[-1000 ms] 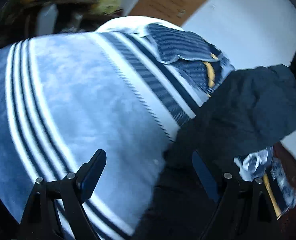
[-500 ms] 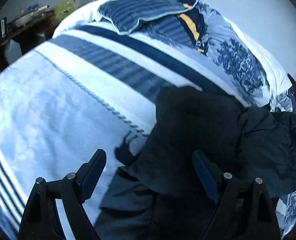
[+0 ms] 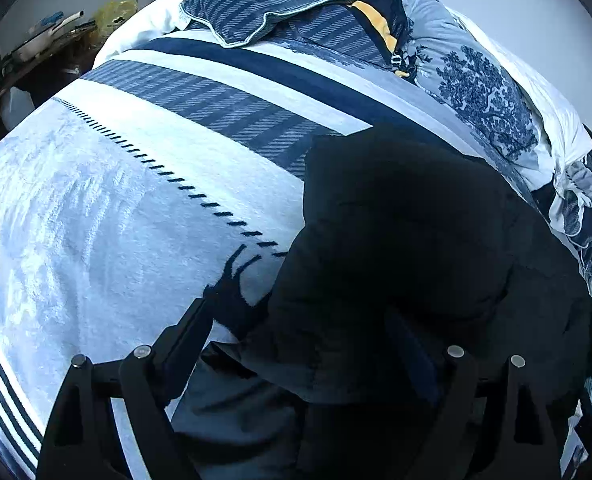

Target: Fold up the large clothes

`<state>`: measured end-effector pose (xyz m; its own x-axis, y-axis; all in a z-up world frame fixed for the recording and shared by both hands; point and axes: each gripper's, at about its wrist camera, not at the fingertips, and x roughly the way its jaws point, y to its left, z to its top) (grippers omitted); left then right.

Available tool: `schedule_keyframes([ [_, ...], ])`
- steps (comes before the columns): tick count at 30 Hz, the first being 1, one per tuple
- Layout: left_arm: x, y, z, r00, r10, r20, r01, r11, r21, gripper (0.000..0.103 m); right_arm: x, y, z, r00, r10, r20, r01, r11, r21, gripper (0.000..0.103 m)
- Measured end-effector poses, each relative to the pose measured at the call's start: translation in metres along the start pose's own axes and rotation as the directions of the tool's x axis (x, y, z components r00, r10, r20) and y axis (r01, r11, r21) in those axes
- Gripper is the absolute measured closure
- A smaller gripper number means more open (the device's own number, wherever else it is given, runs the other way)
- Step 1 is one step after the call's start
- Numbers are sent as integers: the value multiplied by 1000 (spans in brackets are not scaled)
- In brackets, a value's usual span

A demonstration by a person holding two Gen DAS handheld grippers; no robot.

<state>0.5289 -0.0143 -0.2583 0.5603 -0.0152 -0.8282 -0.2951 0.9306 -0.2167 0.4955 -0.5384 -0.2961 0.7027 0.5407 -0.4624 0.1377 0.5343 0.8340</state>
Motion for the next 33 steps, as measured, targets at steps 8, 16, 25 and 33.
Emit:
schedule_keyframes([
  [8, 2, -8, 0, 1000, -26, 8, 26, 999, 30, 57, 16, -2, 24, 976, -202, -86, 205, 978, 36, 96],
  [16, -14, -22, 1, 996, 22, 84, -33, 990, 135, 52, 20, -8, 37, 940, -327, -100, 321, 944, -72, 93],
  [25, -192, 4, -67, 963, -60, 262, 27, 991, 131, 23, -178, 80, -39, 999, -32, 21, 36, 972, -232, 20],
  [33, -330, 23, -146, 926, -51, 374, -15, 985, 170, 15, -321, 183, -92, 977, 24, 214, 77, 889, -452, 20],
])
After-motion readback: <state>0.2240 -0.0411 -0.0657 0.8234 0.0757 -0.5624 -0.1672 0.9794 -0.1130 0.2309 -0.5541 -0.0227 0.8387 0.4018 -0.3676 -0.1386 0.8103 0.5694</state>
